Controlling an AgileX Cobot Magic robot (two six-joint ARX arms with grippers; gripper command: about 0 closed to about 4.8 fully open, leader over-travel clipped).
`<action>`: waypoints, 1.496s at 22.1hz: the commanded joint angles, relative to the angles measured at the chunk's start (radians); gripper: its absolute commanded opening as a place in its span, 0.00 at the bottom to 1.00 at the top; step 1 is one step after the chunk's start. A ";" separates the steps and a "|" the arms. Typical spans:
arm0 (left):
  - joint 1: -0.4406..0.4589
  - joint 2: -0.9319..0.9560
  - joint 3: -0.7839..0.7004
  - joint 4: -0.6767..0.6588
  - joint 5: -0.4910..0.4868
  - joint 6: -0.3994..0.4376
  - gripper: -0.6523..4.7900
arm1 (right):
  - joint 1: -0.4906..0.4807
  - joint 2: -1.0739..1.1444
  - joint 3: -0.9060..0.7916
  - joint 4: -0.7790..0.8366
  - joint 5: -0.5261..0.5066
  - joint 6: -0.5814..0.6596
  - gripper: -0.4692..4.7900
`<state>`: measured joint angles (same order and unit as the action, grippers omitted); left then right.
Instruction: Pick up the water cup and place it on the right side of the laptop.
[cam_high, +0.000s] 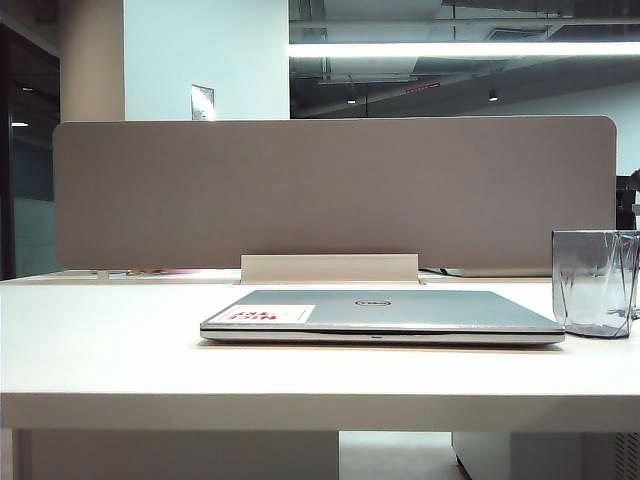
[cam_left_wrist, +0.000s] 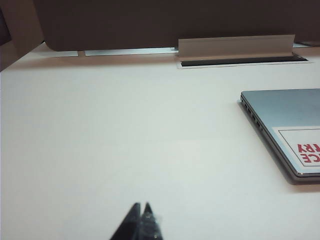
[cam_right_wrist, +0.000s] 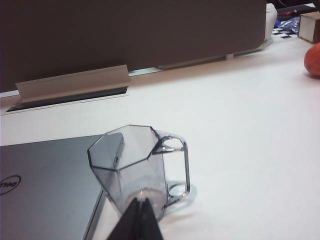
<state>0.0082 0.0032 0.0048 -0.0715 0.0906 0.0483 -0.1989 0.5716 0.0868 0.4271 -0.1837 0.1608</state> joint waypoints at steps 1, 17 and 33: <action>-0.001 0.001 0.003 0.005 0.003 -0.004 0.11 | 0.014 -0.098 0.002 -0.124 0.009 0.005 0.07; -0.001 0.001 0.003 -0.004 0.003 -0.003 0.11 | 0.061 -0.571 -0.077 -0.423 0.009 0.077 0.07; -0.001 0.001 0.003 -0.034 0.003 0.004 0.11 | 0.328 -0.571 -0.086 -0.447 0.281 -0.036 0.07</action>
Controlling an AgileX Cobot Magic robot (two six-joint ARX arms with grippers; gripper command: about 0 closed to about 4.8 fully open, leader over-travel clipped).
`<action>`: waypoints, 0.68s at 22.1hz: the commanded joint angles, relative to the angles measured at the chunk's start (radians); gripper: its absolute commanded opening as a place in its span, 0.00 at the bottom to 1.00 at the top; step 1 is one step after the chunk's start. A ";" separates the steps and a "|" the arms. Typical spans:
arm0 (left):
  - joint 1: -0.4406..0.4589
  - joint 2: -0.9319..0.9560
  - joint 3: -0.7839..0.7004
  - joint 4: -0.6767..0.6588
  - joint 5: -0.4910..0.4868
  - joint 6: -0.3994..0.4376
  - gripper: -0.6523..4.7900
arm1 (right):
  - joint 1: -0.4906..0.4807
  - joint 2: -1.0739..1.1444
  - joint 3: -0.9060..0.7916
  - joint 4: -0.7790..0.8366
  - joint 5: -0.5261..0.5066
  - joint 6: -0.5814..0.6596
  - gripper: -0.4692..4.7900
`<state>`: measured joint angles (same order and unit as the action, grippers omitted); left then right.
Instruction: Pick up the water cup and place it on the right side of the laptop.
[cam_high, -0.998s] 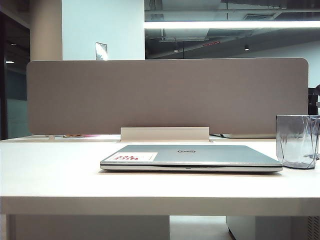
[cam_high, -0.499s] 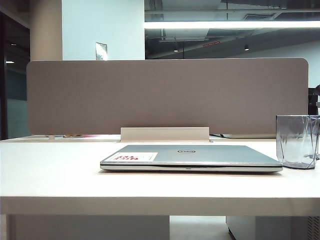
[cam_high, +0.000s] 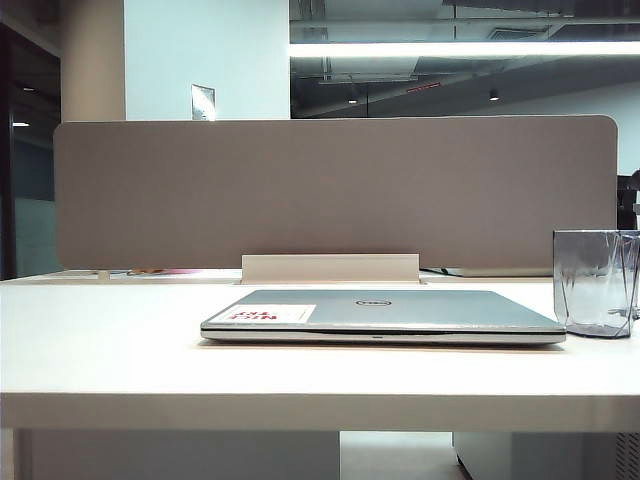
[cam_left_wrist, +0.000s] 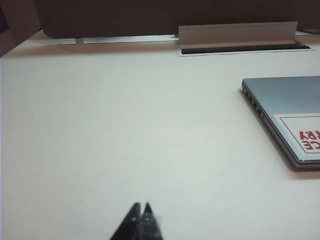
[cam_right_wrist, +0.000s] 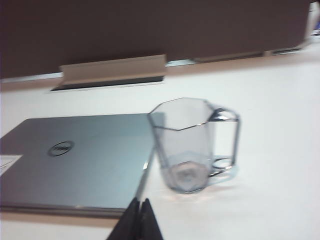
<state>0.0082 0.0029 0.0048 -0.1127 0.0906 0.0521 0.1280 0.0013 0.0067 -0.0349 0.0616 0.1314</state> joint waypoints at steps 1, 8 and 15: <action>-0.001 0.001 0.003 0.007 0.003 0.000 0.11 | 0.001 -0.001 -0.006 0.015 0.039 -0.007 0.07; 0.000 0.001 0.003 0.069 -0.021 0.076 0.11 | 0.001 -0.001 -0.006 0.016 0.055 -0.058 0.07; 0.000 0.001 0.003 0.133 -0.023 0.067 0.11 | 0.001 -0.001 -0.006 0.051 0.076 -0.059 0.07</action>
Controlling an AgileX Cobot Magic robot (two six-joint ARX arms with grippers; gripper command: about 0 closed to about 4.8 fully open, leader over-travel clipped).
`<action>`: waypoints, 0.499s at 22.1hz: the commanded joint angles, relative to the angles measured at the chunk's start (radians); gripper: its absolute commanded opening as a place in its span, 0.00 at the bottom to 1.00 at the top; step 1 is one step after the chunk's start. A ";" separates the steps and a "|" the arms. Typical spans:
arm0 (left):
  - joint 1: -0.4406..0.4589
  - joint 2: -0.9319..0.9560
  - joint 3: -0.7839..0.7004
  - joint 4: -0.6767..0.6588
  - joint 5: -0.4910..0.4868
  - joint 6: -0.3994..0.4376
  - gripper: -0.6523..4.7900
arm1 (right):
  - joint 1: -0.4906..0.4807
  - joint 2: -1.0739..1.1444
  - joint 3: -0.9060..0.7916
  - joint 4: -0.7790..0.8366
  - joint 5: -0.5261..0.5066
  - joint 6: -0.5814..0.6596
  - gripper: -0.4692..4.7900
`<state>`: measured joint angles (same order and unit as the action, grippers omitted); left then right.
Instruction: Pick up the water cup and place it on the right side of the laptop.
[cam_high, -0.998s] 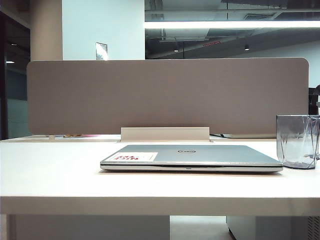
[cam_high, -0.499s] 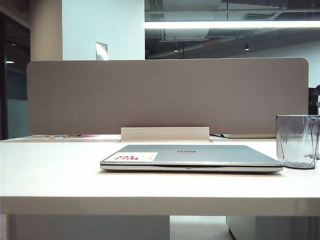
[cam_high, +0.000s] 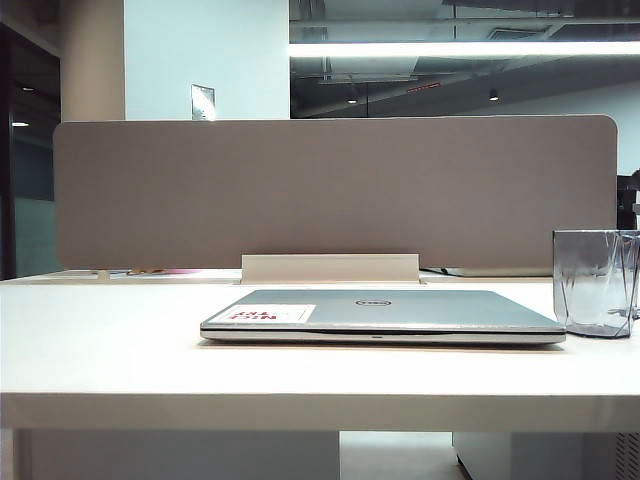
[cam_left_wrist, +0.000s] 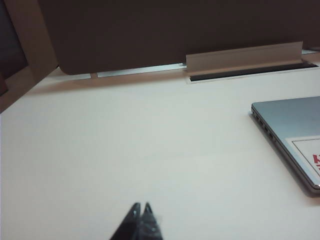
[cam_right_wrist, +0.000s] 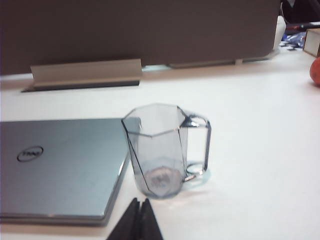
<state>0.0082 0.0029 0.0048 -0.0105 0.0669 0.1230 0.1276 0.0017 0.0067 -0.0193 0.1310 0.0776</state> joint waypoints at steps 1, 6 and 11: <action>0.000 0.001 0.003 0.034 0.000 -0.004 0.11 | 0.001 -0.001 -0.006 0.039 0.007 -0.005 0.07; 0.000 0.001 0.003 0.034 0.001 -0.003 0.11 | 0.001 -0.001 -0.006 0.021 0.009 -0.004 0.07; 0.000 0.001 0.003 0.034 0.000 -0.003 0.11 | 0.002 -0.001 -0.006 -0.010 0.006 -0.003 0.07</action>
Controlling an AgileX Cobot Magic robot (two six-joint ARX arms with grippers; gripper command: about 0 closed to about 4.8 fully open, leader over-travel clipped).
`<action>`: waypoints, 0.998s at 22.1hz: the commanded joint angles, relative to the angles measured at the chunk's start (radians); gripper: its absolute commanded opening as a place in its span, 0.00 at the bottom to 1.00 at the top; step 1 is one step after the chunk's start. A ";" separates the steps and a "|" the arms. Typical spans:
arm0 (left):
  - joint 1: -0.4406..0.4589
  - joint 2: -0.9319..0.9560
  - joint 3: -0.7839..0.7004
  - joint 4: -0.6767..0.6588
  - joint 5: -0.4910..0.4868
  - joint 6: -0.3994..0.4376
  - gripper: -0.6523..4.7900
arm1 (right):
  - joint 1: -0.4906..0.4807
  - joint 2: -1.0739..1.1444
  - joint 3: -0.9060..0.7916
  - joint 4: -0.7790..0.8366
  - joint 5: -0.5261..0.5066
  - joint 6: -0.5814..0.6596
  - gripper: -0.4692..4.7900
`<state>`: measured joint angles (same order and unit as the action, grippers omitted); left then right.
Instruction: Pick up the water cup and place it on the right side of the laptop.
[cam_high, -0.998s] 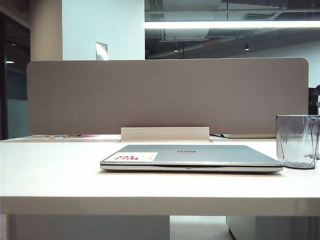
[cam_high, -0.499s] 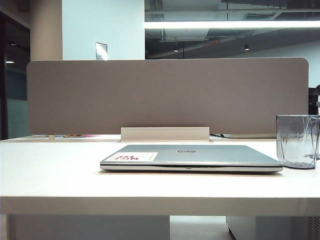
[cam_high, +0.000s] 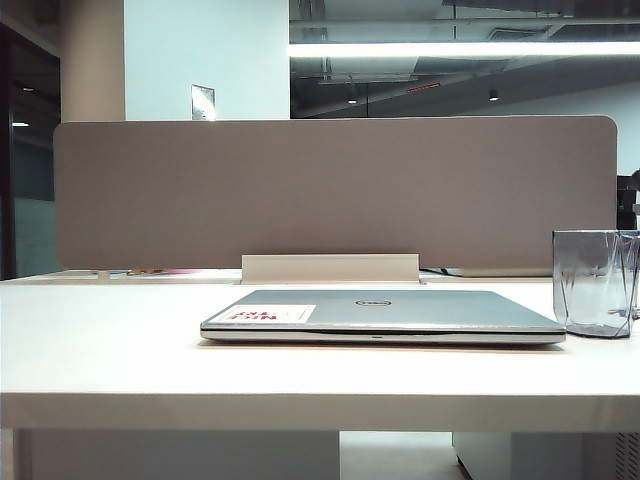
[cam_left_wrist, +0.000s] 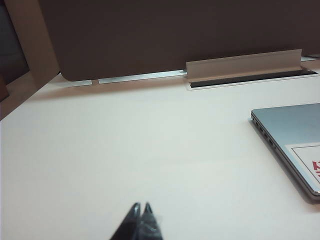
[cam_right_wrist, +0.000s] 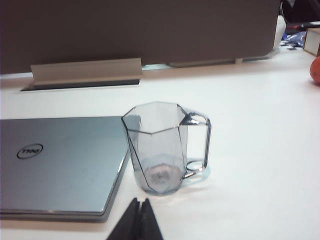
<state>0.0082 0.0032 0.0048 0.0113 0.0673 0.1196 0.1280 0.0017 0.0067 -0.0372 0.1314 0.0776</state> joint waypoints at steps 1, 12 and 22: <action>0.000 0.001 0.003 0.012 0.000 0.000 0.11 | 0.002 -0.001 -0.006 0.008 0.005 -0.003 0.07; 0.000 0.001 0.003 0.012 0.000 0.000 0.11 | -0.035 -0.002 -0.006 0.006 -0.014 -0.030 0.07; 0.000 0.001 0.003 0.012 0.000 0.000 0.11 | -0.117 -0.002 -0.006 0.010 -0.034 -0.019 0.07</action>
<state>0.0082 0.0029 0.0048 0.0109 0.0673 0.1196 0.0120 0.0017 0.0067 -0.0425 0.1013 0.0574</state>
